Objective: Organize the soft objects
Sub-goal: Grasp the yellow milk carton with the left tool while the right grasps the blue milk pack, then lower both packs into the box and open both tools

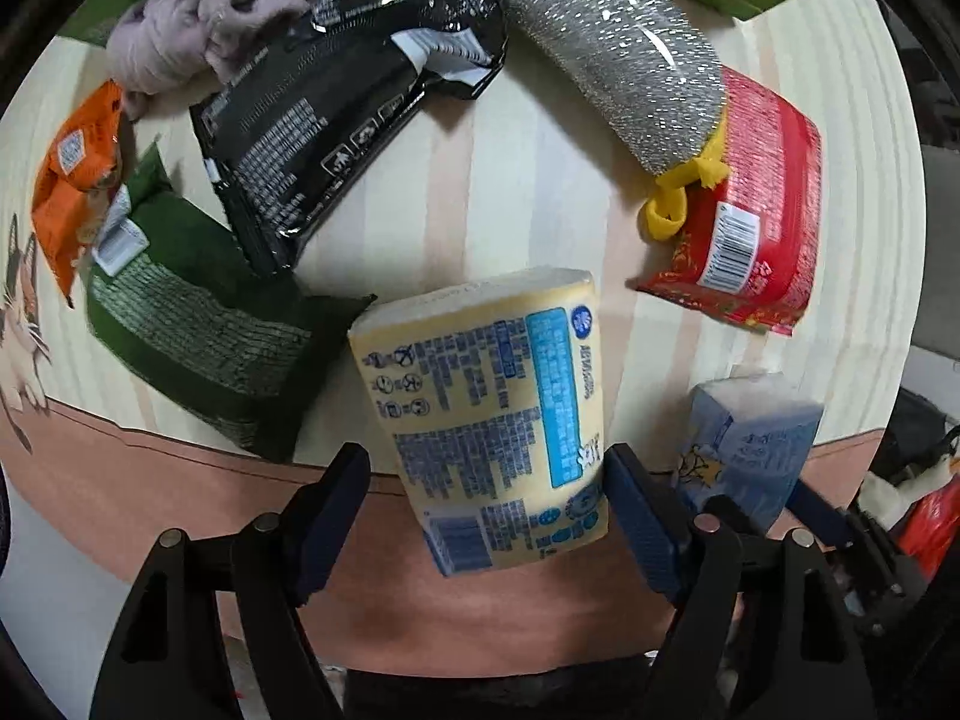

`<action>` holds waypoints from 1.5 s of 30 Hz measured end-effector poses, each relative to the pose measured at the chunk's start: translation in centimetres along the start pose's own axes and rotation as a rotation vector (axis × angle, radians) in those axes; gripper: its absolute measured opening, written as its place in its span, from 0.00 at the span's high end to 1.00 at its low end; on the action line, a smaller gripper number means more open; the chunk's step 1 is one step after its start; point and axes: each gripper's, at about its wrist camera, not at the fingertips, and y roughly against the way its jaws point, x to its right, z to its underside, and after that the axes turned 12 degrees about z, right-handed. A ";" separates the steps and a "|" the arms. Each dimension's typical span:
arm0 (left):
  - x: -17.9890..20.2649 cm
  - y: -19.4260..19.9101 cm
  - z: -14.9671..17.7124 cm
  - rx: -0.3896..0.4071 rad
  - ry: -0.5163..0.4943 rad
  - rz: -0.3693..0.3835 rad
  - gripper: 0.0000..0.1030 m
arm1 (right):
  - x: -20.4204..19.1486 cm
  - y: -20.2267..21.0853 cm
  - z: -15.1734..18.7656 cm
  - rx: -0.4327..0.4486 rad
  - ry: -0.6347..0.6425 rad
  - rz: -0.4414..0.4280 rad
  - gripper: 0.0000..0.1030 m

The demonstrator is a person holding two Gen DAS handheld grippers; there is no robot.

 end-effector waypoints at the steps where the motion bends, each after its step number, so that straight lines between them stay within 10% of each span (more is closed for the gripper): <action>1: 0.4 -0.9 -0.4 0.004 0.010 -0.006 0.25 | -0.2 -0.2 -0.1 -0.009 0.001 0.002 0.35; 4: -0.1 -2.0 -0.5 0.021 0.022 -0.009 0.39 | -0.4 -1.7 0.0 -0.035 -0.004 -0.001 0.36; 12: 0.9 -0.6 4.3 0.142 0.000 -0.035 0.41 | 1.1 -1.2 1.2 -0.007 -0.011 -0.021 0.68; 23: 1.9 16.5 9.1 0.358 -0.080 0.096 0.41 | 0.7 11.7 1.7 0.151 0.074 -0.226 0.70; 31: 1.3 24.3 -5.6 0.398 -0.119 0.106 0.41 | -4.7 22.5 -9.0 0.338 0.113 -0.245 0.70; 45: -0.5 18.4 -28.1 0.190 -0.152 0.180 0.41 | -12.7 17.9 -30.9 0.233 0.069 -0.077 0.70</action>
